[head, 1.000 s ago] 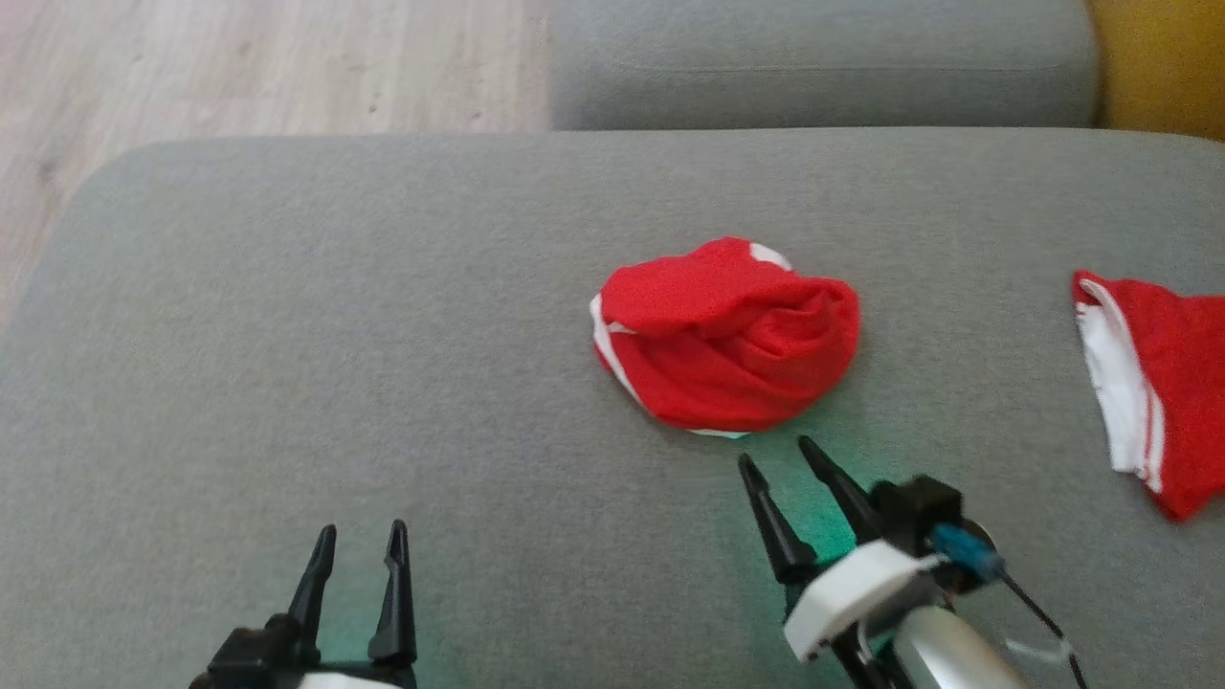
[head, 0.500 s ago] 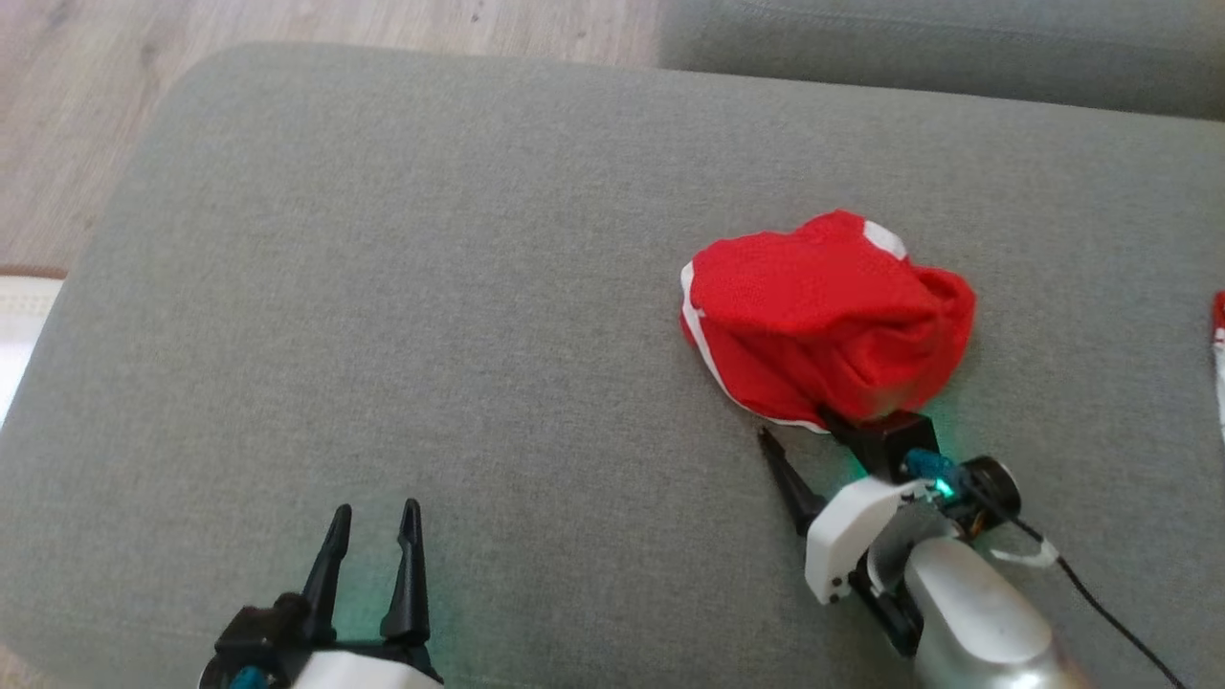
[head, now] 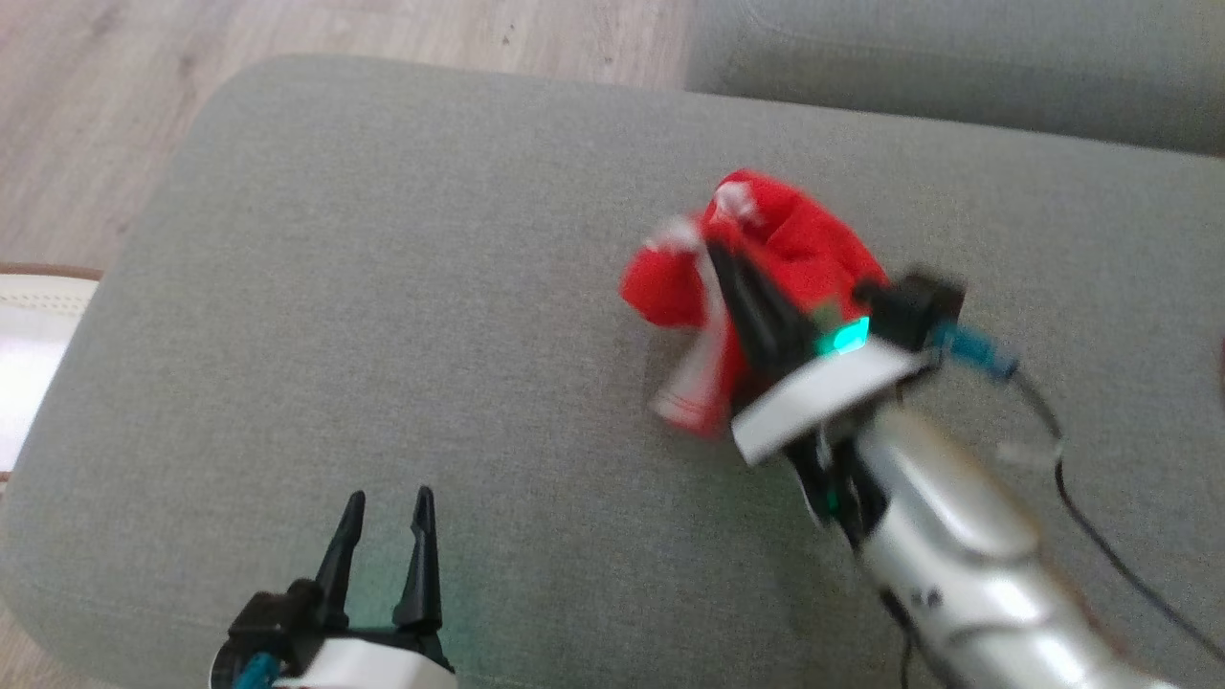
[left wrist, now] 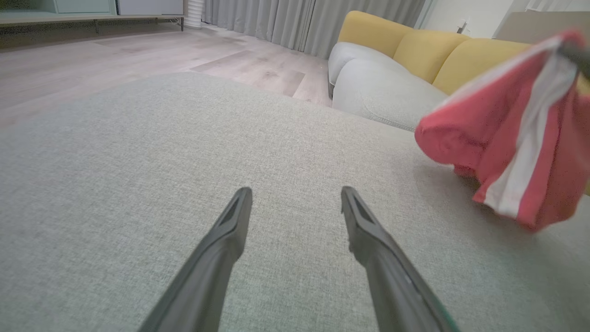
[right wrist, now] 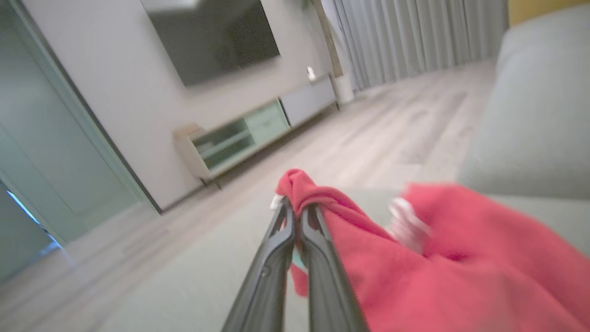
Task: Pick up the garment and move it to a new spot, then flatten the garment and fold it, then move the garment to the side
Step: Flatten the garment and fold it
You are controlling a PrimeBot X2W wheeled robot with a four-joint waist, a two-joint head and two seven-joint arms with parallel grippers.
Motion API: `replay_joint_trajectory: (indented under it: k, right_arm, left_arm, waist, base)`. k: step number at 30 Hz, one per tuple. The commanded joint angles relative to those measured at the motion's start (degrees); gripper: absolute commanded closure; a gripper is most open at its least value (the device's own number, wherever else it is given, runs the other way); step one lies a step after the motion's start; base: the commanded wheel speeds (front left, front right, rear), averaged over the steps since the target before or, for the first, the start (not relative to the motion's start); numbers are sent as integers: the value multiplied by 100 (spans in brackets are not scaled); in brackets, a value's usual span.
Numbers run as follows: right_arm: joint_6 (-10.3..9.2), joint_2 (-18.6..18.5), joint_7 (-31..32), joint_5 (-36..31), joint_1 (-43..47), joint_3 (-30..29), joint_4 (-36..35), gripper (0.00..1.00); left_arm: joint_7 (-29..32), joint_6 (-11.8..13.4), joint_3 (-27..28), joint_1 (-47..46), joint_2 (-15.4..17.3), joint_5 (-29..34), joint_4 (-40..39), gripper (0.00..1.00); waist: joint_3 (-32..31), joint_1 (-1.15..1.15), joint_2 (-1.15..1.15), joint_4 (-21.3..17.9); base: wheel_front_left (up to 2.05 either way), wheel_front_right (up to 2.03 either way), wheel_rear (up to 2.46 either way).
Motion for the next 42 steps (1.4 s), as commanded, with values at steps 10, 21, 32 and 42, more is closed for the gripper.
replay_joint_trajectory:
  k: [10, 21, 32, 42]
  right_arm:
    - [-4, 91, -251, 2016, -1265, -27, -1428, 100]
    - [-4, -295, -257, 1475, 722, -2181, -12, 100]
    - [-4, -218, -257, -1451, 1506, -3422, -367, 0]
    - [-4, -4, -257, -2478, 2074, -1632, -1487, 0]
  left_arm:
    - [-29, -67, 81, 167, -6, 124, -61, 0]
    - [-29, -41, 148, 204, -6, 15, -143, 0]
    - [-29, -5, -14, -66, -6, -18, -140, 0]
    - [-29, -16, -59, -69, -6, -33, -92, 0]
  waist:
    - [-364, 0, 0, 239]
    - [-138, 0, 0, -109]
    - [-36, 0, 0, -492]
    - [-65, 0, 0, -402]
  base:
    - [0, 0, 0]
    - [0, 0, 0]
    - [0, 0, 0]
    - [0, 0, 0]
